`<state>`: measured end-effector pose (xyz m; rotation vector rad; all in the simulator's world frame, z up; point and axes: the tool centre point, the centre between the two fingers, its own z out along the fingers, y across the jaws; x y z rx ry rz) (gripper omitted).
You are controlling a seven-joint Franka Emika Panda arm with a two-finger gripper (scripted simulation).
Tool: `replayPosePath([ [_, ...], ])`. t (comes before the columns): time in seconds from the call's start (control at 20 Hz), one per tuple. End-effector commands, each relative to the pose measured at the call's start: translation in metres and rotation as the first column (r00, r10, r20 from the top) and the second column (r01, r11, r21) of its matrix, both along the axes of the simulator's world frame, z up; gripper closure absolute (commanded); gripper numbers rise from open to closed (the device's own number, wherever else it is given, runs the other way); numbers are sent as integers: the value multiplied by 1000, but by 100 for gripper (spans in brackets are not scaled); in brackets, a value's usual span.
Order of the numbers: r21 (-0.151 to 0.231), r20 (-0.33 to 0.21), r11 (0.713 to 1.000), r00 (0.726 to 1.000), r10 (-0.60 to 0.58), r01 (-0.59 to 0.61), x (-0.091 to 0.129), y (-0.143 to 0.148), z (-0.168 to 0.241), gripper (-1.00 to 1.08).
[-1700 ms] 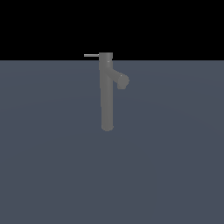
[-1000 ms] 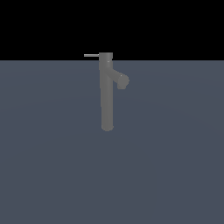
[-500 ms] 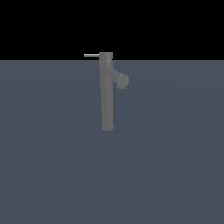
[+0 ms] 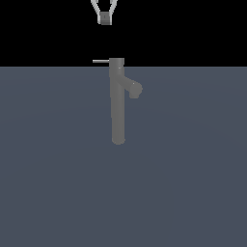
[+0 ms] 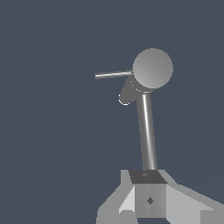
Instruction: Turn on the faucet by rotating a designated handle.
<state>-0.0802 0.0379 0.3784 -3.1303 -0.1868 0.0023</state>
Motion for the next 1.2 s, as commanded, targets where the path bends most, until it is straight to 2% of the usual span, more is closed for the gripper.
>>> replayPosePath([
  [0.0,0,1,1000,1000,14,-14,19,5,-12,108],
  [0.35,-2,1,999,999,53,-53,69,20,-44,108],
  [0.6,-3,2,997,997,75,-75,98,29,-61,108],
  [0.9,-5,2,996,996,91,-91,120,37,-73,108],
  [1.15,-5,2,995,995,98,-98,128,40,-78,108],
])
